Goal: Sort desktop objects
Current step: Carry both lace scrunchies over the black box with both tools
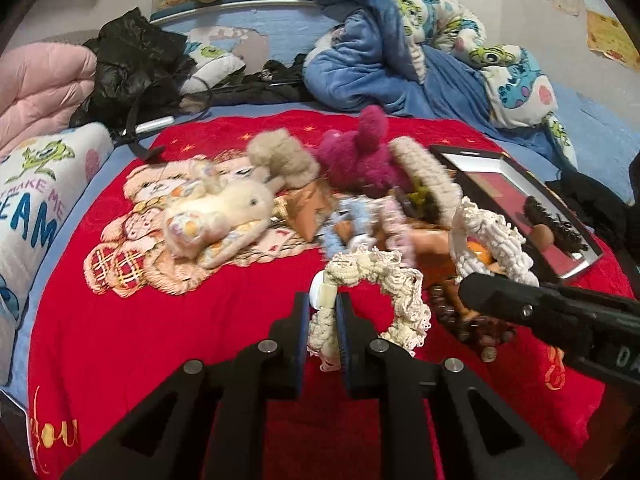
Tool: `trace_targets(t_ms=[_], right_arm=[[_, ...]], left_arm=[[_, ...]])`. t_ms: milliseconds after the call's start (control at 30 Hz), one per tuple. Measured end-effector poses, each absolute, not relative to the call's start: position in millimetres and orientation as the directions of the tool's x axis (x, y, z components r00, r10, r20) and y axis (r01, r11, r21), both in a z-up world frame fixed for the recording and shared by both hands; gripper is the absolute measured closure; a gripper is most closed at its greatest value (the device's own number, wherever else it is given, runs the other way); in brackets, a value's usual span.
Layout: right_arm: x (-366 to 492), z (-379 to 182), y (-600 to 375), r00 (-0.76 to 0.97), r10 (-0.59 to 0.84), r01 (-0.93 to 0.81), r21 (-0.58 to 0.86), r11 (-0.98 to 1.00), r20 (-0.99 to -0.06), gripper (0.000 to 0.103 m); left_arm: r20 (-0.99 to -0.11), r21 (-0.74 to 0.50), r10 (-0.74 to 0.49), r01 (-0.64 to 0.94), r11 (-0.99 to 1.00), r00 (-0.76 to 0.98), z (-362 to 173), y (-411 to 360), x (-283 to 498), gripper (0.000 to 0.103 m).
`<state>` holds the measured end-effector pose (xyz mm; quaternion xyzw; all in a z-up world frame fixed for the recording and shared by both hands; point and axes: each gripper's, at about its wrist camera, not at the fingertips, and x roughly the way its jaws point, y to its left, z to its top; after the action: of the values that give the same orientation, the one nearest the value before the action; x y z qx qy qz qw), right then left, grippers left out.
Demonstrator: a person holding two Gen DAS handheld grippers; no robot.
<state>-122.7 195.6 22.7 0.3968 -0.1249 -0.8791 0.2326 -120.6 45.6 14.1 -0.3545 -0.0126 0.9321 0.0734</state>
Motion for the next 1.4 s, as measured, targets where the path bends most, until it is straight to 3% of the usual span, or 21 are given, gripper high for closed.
trace_targets(t_ms=[267,567,933,1033,1400], right_arm=[[-103.8,50.7,244.1,-0.648,-0.432,0.240,0.371,-0.897,-0.627,0.092],[-77.5,79.2,303.5,-0.719,-0.326,0.138,0.334,-0.932,-0.614,0.092],[-36.6,83.5,383.5,-0.781,-0.162,-0.024,0.288,-0.957,-0.603,0.092],[-35.3,84.6,394.9,-0.765,-0.089,-0.053,0.199,-0.979,-0.638,0.092],[-81.1,68.7,436.5,-0.789,-0.220,-0.002,0.360,-0.933,-0.574,0.092]], left_arm=[[-0.639,-0.146,0.207,-0.147,-0.978,-0.741,39.7,88.5,-95.7,0.089],[-0.617,-0.089,0.212,-0.200,-0.976,-0.758,71.8,147.1,-68.9,0.089],[-0.611,-0.106,0.292,-0.290,-0.951,-0.736,72.5,235.2,-79.8,0.089],[-0.622,-0.160,0.321,-0.285,-0.945,-0.715,67.9,250.3,-88.4,0.089],[-0.646,-0.065,0.259,-0.287,-0.956,-0.718,45.0,292.8,-133.5,0.089]])
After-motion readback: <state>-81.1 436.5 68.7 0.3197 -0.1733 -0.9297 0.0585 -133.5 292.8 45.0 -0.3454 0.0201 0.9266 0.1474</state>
